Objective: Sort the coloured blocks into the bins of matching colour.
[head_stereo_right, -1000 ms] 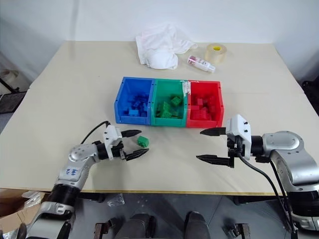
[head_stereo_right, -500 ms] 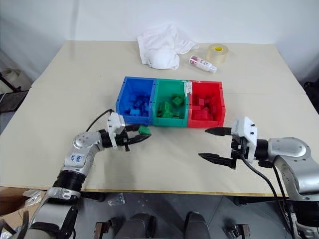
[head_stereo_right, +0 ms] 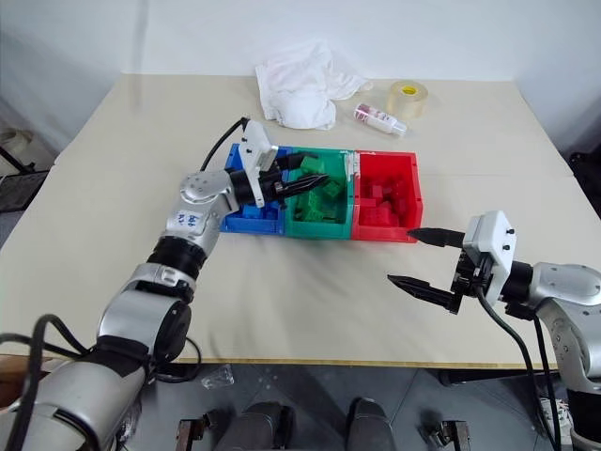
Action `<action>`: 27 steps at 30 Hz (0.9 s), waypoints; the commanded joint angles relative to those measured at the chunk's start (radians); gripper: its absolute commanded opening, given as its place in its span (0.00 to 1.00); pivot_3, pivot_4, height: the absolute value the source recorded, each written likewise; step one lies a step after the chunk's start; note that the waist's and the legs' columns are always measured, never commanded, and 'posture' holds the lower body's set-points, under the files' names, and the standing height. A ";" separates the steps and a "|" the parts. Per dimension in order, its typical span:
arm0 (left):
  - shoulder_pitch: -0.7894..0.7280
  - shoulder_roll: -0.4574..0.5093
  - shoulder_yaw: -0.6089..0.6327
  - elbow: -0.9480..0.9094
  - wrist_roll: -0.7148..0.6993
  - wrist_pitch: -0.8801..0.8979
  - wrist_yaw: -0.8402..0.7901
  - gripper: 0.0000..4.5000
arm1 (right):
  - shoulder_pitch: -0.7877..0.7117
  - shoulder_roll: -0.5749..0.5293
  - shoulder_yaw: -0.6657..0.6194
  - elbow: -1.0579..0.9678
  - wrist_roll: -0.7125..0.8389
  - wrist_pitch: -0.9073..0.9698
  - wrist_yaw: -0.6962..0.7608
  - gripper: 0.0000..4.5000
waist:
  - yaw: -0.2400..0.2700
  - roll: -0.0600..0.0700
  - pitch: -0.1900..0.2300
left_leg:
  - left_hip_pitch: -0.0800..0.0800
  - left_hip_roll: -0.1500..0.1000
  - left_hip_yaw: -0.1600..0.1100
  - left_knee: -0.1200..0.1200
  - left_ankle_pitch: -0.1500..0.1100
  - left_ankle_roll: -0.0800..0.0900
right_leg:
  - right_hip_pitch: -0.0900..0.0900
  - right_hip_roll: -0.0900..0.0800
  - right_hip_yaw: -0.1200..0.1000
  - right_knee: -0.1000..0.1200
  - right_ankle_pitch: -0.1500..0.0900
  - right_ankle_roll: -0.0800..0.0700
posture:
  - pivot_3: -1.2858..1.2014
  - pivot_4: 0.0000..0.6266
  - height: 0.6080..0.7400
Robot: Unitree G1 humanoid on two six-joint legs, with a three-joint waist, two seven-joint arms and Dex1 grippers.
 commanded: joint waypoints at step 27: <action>0.893 0.548 0.357 -0.878 -0.265 0.381 -0.228 0.99 | -0.232 -0.091 0.132 0.379 -0.128 -0.136 0.223 1.00 | -0.007 0.000 0.000 | -0.001 0.003 -0.006 0.001 0.000 0.000 | -0.001 -0.001 0.001 0.000 0.000 0.000 | 0.52 0.24 1.00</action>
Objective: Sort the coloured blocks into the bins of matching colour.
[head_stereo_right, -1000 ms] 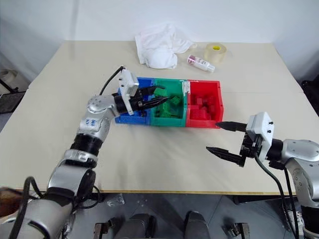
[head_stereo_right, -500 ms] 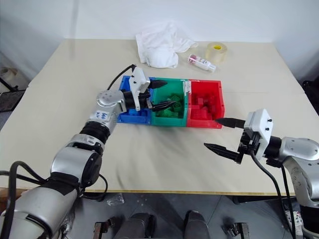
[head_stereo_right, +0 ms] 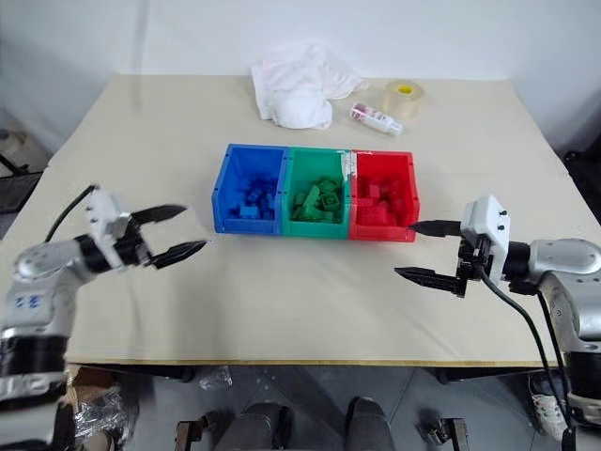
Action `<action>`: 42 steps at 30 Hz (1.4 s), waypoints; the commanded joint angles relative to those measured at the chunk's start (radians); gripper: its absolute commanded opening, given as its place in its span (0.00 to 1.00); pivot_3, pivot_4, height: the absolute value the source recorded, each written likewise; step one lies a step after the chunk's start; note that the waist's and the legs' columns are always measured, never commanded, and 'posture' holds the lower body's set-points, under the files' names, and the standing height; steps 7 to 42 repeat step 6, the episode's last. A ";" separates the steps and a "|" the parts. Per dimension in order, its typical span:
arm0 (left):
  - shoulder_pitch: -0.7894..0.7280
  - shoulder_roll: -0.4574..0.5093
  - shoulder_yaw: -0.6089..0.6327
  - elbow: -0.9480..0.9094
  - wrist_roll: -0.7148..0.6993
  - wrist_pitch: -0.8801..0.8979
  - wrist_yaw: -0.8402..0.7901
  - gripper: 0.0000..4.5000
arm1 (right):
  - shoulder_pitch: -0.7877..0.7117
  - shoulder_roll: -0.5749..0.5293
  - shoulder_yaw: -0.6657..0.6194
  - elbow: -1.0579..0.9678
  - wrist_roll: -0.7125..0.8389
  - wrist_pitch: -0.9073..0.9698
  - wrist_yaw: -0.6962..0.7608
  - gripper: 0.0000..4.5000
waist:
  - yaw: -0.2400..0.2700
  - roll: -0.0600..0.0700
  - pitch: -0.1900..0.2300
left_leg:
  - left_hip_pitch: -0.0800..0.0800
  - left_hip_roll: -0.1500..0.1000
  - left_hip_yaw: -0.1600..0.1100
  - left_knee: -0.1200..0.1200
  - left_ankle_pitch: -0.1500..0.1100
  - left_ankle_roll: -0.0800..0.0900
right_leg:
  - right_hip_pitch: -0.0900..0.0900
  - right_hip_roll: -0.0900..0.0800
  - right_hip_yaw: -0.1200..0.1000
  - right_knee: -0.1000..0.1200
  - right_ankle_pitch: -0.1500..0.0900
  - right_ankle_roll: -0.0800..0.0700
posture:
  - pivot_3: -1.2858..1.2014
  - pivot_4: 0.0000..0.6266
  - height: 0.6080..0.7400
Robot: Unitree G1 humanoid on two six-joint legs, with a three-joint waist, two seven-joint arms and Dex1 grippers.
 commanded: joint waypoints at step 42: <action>0.065 0.057 0.060 -0.048 -0.044 -0.014 -0.021 0.99 | -0.071 -0.015 0.010 0.122 -0.050 -0.076 0.061 1.00 | 0.009 0.000 0.000 | 0.000 0.000 0.000 0.000 0.000 -0.001 | 0.000 0.000 0.000 0.000 0.000 0.000 | 0.52 0.24 1.00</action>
